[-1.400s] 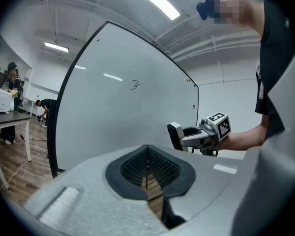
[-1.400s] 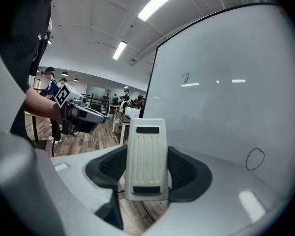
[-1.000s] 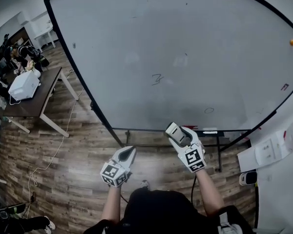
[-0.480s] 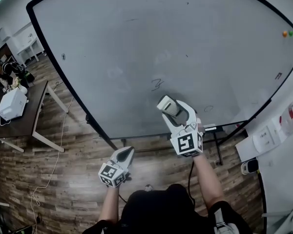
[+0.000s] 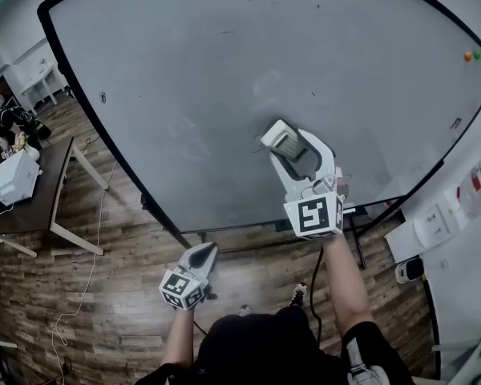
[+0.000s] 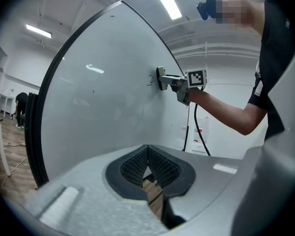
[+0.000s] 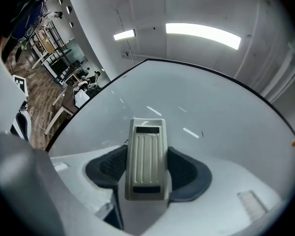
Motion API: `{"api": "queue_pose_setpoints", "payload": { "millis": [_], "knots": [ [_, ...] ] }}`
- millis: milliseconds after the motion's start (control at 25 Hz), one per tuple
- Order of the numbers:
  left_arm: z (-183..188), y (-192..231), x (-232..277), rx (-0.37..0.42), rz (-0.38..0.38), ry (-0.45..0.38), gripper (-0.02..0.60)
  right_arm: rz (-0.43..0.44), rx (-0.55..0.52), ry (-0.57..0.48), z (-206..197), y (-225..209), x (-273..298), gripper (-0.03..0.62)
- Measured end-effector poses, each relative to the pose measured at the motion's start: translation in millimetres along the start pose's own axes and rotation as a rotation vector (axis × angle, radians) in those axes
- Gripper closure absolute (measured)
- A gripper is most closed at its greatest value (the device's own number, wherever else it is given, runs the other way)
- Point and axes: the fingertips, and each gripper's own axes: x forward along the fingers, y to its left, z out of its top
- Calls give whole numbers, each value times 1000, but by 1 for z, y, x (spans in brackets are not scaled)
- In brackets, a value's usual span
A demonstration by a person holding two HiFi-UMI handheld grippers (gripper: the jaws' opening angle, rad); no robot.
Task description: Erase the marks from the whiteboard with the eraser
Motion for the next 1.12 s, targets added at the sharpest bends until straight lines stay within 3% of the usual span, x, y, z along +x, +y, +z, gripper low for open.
{"api": "queue_pose_setpoints", "payload": {
  "millis": [600,1120],
  "knots": [
    [0,10,7,-12,-11,24,571,-81,-19,58,2,-6,11,341],
    [-8,16,9,-28,-5,38,571,29,-133,55,-2,69,26,341]
  ]
}}
